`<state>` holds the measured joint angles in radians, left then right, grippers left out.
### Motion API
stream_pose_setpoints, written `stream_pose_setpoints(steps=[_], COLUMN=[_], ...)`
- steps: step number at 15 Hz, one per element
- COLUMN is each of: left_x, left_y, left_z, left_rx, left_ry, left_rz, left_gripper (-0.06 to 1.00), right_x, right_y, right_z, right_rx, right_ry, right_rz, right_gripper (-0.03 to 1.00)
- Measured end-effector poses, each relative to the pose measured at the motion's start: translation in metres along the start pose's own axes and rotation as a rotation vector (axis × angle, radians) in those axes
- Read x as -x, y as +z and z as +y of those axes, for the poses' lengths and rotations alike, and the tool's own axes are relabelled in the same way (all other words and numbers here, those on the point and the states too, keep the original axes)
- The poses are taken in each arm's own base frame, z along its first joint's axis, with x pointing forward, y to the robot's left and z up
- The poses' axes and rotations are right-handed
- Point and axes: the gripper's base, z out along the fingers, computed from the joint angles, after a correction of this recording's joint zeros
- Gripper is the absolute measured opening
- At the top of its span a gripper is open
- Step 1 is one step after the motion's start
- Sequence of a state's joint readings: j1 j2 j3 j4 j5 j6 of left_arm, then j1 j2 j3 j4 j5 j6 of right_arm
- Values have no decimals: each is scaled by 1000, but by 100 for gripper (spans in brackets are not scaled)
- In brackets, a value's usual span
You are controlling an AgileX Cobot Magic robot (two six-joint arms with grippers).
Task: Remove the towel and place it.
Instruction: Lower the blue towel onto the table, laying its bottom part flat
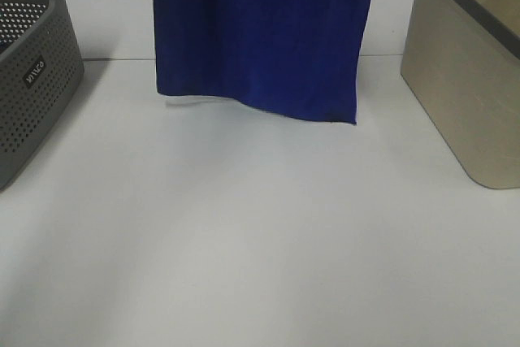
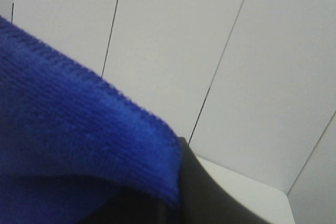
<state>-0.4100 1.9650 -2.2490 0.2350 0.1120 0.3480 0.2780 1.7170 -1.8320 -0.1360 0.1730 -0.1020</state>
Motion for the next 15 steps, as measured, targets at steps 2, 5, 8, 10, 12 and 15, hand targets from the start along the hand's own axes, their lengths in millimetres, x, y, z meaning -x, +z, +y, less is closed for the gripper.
stream_pose_setpoints(steps=[2,5,8,10,12,15], left_x=[-22,-65,-76,-73,-71,-74], left_y=[11,26,33,37,41,44], left_z=[6,15,13,15,16,16], left_rx=[47,109,117,135,154,149], left_ry=[13,27,33,42,48,48], left_rz=[-46,-93,-95,-126,-159,-131], left_gripper=[0,0,0,0,0,0], right_x=[9,5,-4,-5,-4,-6], right_y=[22,60,68,68,68,68], right_z=[-1,2,4,4,4,4], right_rx=[-11,-14,-7,-7,-7,-5], right_ry=[3,24,29,29,29,29], right_rz=[-51,-84,-55,-50,-51,-31], right_gripper=[2,2,2,2,2,2])
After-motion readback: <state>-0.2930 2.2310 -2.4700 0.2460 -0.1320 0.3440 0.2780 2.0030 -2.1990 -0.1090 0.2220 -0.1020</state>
